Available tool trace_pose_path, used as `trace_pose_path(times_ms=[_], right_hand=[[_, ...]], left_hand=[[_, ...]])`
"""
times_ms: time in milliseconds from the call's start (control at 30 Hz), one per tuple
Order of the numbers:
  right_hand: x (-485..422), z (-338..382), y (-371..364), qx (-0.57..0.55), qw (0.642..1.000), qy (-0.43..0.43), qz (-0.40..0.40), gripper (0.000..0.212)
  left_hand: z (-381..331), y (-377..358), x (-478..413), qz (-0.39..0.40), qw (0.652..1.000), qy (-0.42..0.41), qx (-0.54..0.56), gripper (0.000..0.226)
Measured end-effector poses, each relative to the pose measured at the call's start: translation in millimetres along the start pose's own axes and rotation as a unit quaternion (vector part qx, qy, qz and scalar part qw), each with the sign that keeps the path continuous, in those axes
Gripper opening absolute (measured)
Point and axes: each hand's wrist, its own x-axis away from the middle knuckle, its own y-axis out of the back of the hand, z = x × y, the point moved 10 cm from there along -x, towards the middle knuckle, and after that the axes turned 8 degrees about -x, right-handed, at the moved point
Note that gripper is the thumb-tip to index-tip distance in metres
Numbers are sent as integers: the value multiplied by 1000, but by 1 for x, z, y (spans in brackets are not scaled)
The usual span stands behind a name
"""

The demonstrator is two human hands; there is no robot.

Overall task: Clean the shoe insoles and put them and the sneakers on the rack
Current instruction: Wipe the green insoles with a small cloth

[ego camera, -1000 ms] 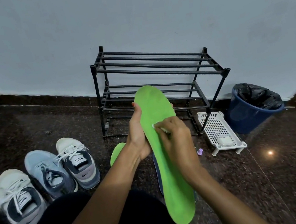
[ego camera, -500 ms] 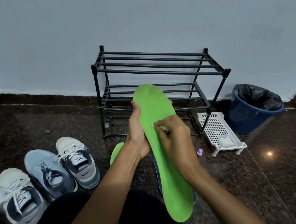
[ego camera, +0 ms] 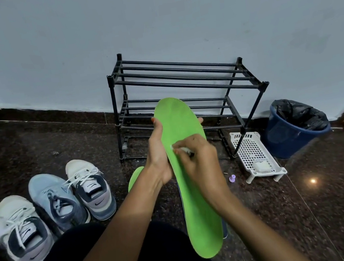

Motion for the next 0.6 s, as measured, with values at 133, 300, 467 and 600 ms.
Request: trace_pose_path(times_ms=[133,300,467,600], right_hand=[[2,-2,-1,-14,1000,-6,18,11],[-16,1,14,13,1000,4,-25,10],[-2,-2,0,-9,1000,-17,7,12],[11,0,-7,-31,999,-18,30,11]], left_hand=[[1,-9,0,37,999,2,19,88],[3,-16,1,52,999,5,3,88],[4,-16,2,69,997,19,29,93],[3,-13,1,61,997,19,52,91]])
